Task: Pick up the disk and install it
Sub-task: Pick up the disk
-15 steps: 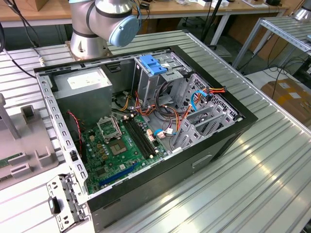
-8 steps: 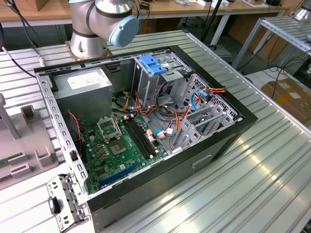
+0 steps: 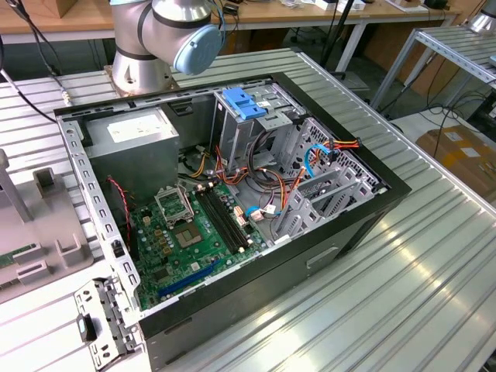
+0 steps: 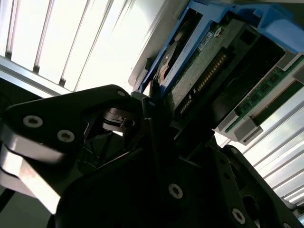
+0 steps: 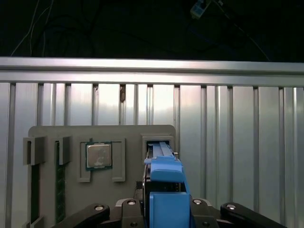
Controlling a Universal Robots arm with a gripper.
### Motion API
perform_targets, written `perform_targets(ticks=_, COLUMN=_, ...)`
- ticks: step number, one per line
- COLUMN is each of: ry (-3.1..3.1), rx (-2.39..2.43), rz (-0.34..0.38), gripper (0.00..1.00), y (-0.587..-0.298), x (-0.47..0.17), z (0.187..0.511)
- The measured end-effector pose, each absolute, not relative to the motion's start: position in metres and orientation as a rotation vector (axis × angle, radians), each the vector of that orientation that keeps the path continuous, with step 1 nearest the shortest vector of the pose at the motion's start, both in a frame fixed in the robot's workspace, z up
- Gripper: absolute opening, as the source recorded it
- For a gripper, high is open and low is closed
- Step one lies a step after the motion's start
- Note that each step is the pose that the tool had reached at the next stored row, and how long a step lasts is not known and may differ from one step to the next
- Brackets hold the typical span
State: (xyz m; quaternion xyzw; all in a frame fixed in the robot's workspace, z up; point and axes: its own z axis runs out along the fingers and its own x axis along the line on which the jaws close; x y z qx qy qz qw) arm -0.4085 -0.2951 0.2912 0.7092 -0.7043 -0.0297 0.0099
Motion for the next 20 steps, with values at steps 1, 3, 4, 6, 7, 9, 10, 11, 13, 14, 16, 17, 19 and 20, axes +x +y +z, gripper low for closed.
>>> perform_targets(ticks=1, ry=-2.199, rx=2.214, rz=-0.093, gripper=0.36, y=-0.2951, x=-0.4085, z=0.2914)
perform_targets(ticks=3, ry=-2.199, rx=2.214, rz=-0.093, gripper=0.36, y=-0.2945, x=-0.4085, z=0.2917)
perform_targets(ticks=4, ry=-2.199, rx=2.214, rz=-0.093, gripper=0.36, y=-0.2942, x=-0.4086, z=0.2917)
perform_targets(ticks=6, ry=-2.199, rx=2.214, rz=-0.093, gripper=0.36, y=-0.2937, x=-0.4085, z=0.2918)
perform_targets(ticks=7, ry=-2.199, rx=2.214, rz=-0.093, gripper=0.36, y=-0.2936, x=-0.4085, z=0.2921)
perform_targets(ticks=9, ry=-2.199, rx=2.214, rz=-0.093, gripper=0.36, y=-0.2936, x=-0.4085, z=0.2935)
perform_targets(ticks=10, ry=-2.199, rx=2.214, rz=-0.093, gripper=0.36, y=-0.2936, x=-0.4085, z=0.2942)
perform_targets(ticks=11, ry=-2.199, rx=2.214, rz=-0.093, gripper=0.36, y=-0.2936, x=-0.4085, z=0.2948)
perform_targets(ticks=13, ry=-2.199, rx=2.214, rz=-0.093, gripper=0.36, y=-0.2935, x=-0.4085, z=0.2959)
perform_targets(ticks=14, ry=-2.199, rx=2.214, rz=-0.093, gripper=0.36, y=-0.2935, x=-0.4085, z=0.2964)
perform_targets(ticks=16, ry=-2.199, rx=2.214, rz=-0.093, gripper=0.36, y=-0.2935, x=-0.4085, z=0.2973)
perform_targets(ticks=17, ry=-2.199, rx=2.214, rz=-0.093, gripper=0.36, y=-0.2935, x=-0.4085, z=0.2978)
perform_targets(ticks=19, ry=-2.199, rx=2.214, rz=-0.093, gripper=0.36, y=-0.2935, x=-0.4085, z=0.2998)
perform_targets(ticks=20, ry=-2.199, rx=2.214, rz=-0.093, gripper=0.36, y=-0.2935, x=-0.4085, z=0.3005)
